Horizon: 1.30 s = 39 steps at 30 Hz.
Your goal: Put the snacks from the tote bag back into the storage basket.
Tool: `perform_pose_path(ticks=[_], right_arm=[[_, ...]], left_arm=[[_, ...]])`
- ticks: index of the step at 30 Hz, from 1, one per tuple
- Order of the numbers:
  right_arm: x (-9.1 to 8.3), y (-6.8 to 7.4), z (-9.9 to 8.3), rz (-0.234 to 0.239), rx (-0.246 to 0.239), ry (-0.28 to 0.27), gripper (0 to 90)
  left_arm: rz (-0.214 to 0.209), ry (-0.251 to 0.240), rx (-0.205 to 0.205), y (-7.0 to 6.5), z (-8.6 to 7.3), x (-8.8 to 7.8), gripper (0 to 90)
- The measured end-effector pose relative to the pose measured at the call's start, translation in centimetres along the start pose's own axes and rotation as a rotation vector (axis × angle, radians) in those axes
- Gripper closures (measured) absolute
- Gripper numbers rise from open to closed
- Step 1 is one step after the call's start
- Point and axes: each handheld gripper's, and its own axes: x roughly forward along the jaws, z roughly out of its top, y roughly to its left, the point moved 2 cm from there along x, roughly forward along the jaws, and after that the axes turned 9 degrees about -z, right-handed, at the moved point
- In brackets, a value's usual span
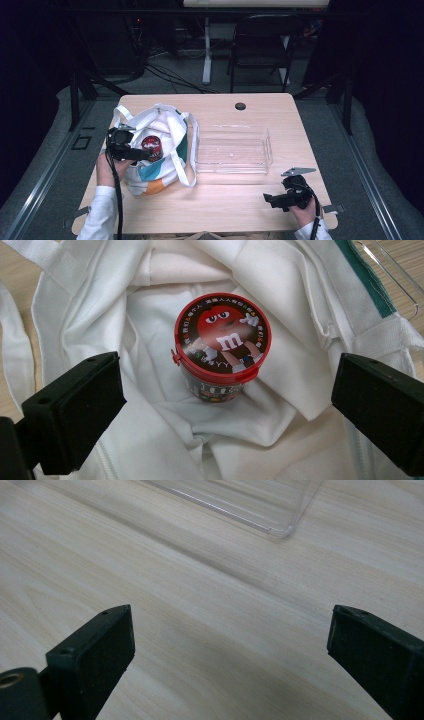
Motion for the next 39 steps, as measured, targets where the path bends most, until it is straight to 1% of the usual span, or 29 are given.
perform_pose_path(ticks=[4, 8, 10, 11, 15, 16, 18, 21, 22, 23, 24, 25, 27, 28, 30, 33, 35, 36, 39], right_arm=[[0.0, 0.0, -0.1, 0.0, 0.006, 0.006, 4.9], [0.0, 0.0, -0.1, 0.0, -0.001, 0.009, 4.8], [0.0, 0.1, -0.3, 0.003, -0.001, 0.014, 4.9], [-0.1, 0.0, -0.3, 0.002, 0.0, 0.013, 4.8], [0.0, 0.0, -0.2, -0.002, -0.001, 0.011, 4.9], [0.1, 0.2, -0.1, 0.003, -0.004, 0.009, 4.9], [0.3, 0.3, 0.0, 0.009, -0.01, 0.016, 4.9], [0.4, 0.3, 0.0, 0.006, -0.012, 0.02, 4.8], [0.3, 0.2, -0.1, 0.006, -0.007, 0.021, 4.9], [0.2, 0.2, -0.1, 0.0, -0.007, 0.022, 4.9], [0.2, 0.2, -0.1, -0.002, -0.004, 0.021, 4.9], [0.3, 0.1, -0.1, -0.004, -0.004, 0.022, 4.9], [0.3, 0.2, -0.1, -0.005, -0.002, 0.022, 4.9], [0.4, 0.2, -0.1, -0.009, -0.007, 0.021, 4.9], [0.4, 0.3, 0.0, -0.004, -0.006, 0.024, 4.9], [0.5, 0.3, 0.0, -0.006, -0.008, 0.026, 4.9], [0.5, 0.3, -0.1, -0.004, -0.006, 0.025, 4.8], [0.5, 0.2, -0.1, -0.005, -0.006, 0.025, 4.9], [0.5, 0.1, -0.1, -0.006, -0.005, 0.024, 4.9]], left_arm=[[-0.005, 0.004, -0.003, 0.0, 0.1, 0.1, 0.6], [0.0, -0.004, 0.002, -0.1, 0.2, 0.0, 0.5], [-0.013, -0.003, 0.005, -0.2, 0.3, 0.0, 0.5], [-0.004, -0.011, 0.005, -0.4, 0.4, 0.0, 0.5], [-0.008, -0.008, 0.007, -0.5, 0.4, 0.1, 0.6], [-0.012, -0.009, -0.004, -0.4, 0.3, 0.0, 0.6], [-0.021, -0.008, -0.01, -0.5, 0.4, -0.1, 0.8], [-0.019, -0.015, -0.01, -0.4, 0.7, -0.3, 1.3], [-0.028, -0.012, -0.012, -0.4, 0.8, -0.3, 1.3], [-0.015, -0.02, -0.016, -0.3, 0.8, -0.3, 1.3], [-0.015, -0.02, -0.016, -0.3, 0.8, -0.3, 1.3], [-0.034, -0.023, -0.037, -0.2, 1.0, -0.4, 1.0], [-0.047, -0.006, -0.046, -0.2, 1.1, -0.3, 0.3], [-0.04, -0.005, -0.045, -0.2, 1.1, -0.2, 0.3], [-0.04, 0.002, -0.049, -0.1, 1.2, 0.0, 0.2], [-0.028, 0.007, -0.052, 0.0, 1.2, 0.3, 0.2], [-0.023, 0.013, -0.051, 0.0, 1.4, 0.6, 0.2], [-0.014, 0.017, -0.045, 0.0, 1.5, 0.9, 0.2], [-0.02, 0.028, -0.045, 0.0, 1.8, 1.1, 0.1]])
